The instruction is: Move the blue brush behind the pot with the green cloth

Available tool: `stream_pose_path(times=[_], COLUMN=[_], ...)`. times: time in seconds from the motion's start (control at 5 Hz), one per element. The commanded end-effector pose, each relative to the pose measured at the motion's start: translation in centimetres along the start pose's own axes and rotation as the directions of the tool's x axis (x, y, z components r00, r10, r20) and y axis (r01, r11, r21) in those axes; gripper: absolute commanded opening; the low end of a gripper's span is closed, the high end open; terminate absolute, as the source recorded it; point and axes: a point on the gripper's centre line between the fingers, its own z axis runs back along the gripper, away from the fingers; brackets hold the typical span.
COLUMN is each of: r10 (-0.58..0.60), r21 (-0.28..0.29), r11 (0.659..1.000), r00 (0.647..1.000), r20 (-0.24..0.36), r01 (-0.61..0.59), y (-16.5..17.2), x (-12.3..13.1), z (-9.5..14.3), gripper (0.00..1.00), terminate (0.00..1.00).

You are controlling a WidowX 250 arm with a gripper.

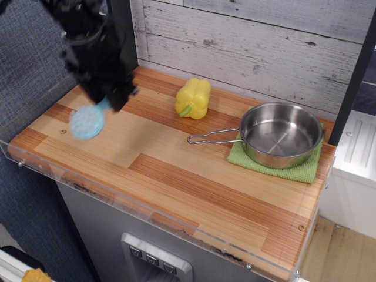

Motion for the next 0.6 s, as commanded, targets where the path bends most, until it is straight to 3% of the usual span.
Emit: stream_pose_path(times=[0.0,0.2,0.4], r10=[-0.058,-0.119,-0.142], r21=[-0.033,0.046,0.077], r11=[0.998,0.992,0.988], r00=[0.995,0.990,0.986], r20=[0.082,0.077,0.092], r01=[0.061,0.116,0.136], y=[-9.4,-14.5,-19.6], x=[0.9,0.8,0.5], z=[3.9,3.2,1.9], gripper=[0.00,0.00,0.00], terminate=[0.00,0.00,0.00])
